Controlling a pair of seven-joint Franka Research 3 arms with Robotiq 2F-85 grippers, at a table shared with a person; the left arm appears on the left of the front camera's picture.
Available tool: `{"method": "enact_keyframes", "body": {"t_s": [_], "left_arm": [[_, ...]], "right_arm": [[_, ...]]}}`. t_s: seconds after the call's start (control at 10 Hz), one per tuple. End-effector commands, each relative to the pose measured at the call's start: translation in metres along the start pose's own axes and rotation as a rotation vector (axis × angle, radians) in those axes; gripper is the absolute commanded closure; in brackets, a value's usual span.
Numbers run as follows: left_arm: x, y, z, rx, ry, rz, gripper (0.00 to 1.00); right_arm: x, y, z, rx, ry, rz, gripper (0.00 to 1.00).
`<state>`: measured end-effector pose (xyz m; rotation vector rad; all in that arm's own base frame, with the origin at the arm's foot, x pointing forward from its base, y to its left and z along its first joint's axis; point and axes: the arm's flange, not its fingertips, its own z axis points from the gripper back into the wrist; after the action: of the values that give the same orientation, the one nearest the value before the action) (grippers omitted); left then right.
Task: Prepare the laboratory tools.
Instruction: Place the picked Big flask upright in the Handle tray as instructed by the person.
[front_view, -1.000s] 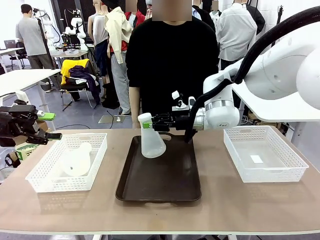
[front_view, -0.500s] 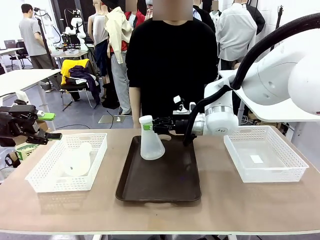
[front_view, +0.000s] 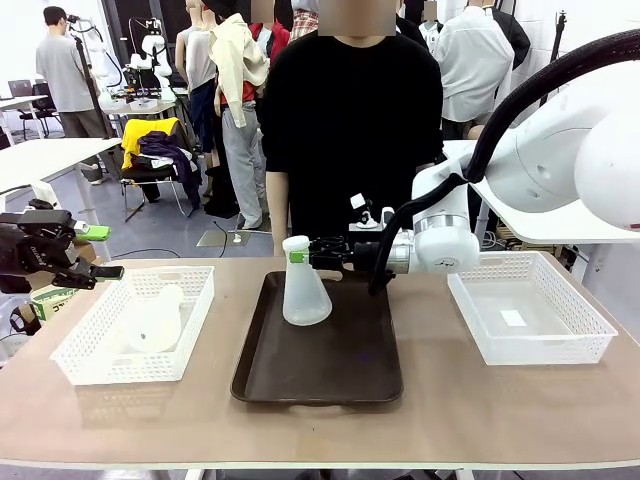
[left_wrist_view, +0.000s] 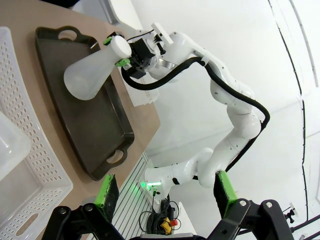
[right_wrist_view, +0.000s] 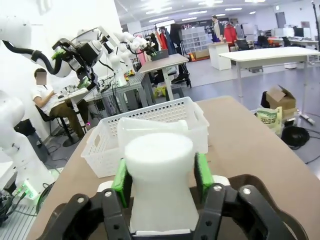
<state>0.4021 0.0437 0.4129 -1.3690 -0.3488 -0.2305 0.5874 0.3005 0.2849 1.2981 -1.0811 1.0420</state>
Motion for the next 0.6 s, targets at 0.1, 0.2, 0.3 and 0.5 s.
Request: {"method": "enact_keyframes", "body": {"t_s": [0.1, 0.2, 0.3, 0.5], "left_arm": [[-0.001, -0.002, 0.002, -0.006, 0.003, -0.008, 0.0], [-0.001, -0.002, 0.002, -0.006, 0.003, -0.008, 0.0], [-0.001, -0.002, 0.002, -0.006, 0.003, -0.008, 0.0], [-0.001, -0.002, 0.002, -0.006, 0.003, -0.008, 0.0]], "right_arm": [[-0.002, 0.007, 0.005, 0.0, -0.016, 0.033, 0.0], [-0.003, 0.008, 0.007, 0.002, -0.01, 0.035, 0.0], [-0.005, 0.011, 0.011, 0.002, 0.006, 0.033, 0.0], [-0.006, 0.018, 0.021, 0.014, 0.078, 0.035, 0.0]]}}
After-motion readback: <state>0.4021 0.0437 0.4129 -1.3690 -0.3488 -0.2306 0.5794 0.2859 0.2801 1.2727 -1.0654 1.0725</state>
